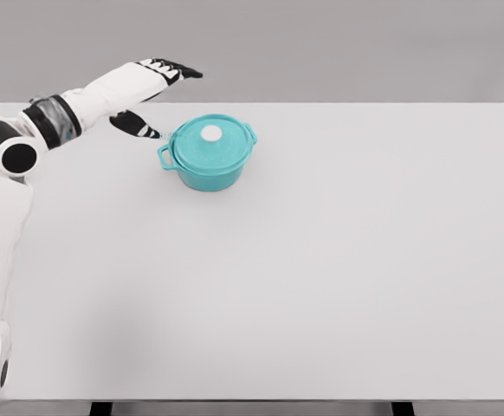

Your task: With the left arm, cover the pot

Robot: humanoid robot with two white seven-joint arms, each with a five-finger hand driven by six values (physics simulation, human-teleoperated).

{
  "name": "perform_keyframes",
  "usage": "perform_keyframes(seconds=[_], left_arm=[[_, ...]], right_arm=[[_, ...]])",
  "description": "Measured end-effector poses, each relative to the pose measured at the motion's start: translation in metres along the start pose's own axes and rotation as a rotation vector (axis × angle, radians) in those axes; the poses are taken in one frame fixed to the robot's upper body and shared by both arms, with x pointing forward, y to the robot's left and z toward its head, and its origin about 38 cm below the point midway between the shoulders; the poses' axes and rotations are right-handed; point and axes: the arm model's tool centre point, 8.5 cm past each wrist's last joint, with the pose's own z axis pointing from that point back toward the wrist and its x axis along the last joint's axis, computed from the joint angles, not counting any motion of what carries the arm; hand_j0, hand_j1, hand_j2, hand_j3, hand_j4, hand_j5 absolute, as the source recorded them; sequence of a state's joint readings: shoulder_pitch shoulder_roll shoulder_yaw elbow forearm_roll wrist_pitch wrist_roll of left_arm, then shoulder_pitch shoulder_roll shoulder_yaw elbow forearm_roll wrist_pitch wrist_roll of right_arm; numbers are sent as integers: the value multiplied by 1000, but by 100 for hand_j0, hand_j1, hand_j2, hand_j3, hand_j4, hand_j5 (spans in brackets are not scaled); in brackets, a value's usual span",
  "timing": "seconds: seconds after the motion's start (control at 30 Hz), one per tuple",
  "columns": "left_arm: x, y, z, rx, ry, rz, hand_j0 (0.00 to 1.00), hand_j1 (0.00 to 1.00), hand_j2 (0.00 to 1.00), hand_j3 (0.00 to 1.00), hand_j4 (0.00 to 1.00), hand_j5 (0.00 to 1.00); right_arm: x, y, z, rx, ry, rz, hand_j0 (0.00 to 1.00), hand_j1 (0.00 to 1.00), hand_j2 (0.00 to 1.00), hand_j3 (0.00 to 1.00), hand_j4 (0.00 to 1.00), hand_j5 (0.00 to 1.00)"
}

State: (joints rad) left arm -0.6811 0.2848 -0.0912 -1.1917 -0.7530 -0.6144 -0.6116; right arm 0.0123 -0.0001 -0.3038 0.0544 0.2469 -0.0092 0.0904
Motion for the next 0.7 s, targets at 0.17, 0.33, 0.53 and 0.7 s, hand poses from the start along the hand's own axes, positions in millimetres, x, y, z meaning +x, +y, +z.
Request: perform_keyframes(seconds=[0.17, 0.33, 0.53, 0.7], left_arm=[[-39, -41, 76, -63, 80, 74, 100, 100, 100, 100, 100, 100], [-71, -41, 154, -32, 159, 155, 100, 100, 100, 100, 100, 100], [-76, -23, 173, 12, 171, 147, 100, 100, 100, 100, 100, 100], [-74, -20, 173, 16, 165, 137, 100, 100, 100, 100, 100, 100]], right_arm=[[0, 0, 0, 0, 0, 0, 100, 100, 100, 100, 100, 100], [0, 0, 0, 0, 0, 0, 100, 100, 100, 100, 100, 100], [0, 0, 0, 0, 0, 0, 100, 100, 100, 100, 100, 100], [0, 0, 0, 0, -1, 0, 100, 100, 100, 100, 100, 100]])
